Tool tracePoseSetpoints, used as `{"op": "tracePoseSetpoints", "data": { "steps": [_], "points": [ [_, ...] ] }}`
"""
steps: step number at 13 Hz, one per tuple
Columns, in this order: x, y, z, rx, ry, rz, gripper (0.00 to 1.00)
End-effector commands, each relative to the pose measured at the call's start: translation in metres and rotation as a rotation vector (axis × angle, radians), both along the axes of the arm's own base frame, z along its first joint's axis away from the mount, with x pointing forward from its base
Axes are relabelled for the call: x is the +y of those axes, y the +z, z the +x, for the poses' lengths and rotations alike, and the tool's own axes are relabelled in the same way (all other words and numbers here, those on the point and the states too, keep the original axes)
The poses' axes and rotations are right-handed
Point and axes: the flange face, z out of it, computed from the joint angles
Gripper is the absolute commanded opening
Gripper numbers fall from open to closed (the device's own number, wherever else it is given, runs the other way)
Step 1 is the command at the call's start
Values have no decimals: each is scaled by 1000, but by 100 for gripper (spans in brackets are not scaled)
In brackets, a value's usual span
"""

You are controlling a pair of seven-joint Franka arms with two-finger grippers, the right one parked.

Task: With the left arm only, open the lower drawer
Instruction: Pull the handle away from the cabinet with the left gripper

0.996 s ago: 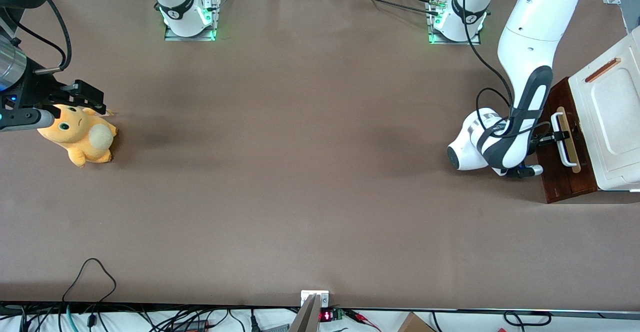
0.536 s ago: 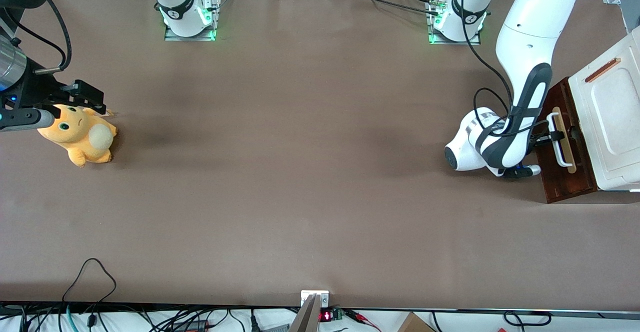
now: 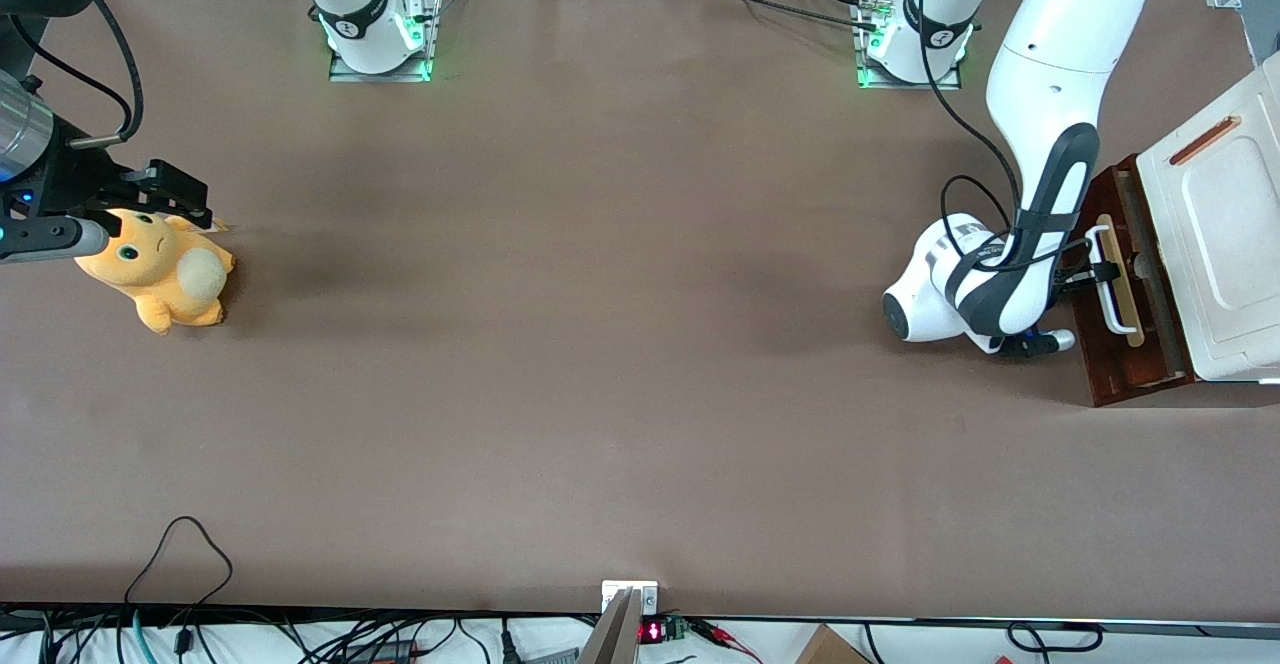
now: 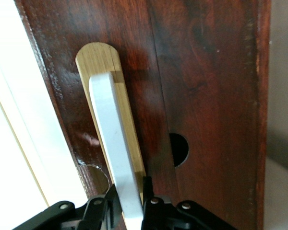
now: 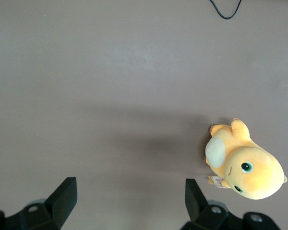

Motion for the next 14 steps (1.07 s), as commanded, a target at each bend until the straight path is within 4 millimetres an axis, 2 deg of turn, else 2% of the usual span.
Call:
{"op": "tracePoseSetpoints", "data": {
  "steps": [1, 12, 14],
  "points": [
    [-20, 14, 6, -10, -11, -20, 18],
    [-46, 11, -1, -18, -3, -48, 17],
    [-56, 10, -1, -28, -1, -59, 17]
  ]
}}
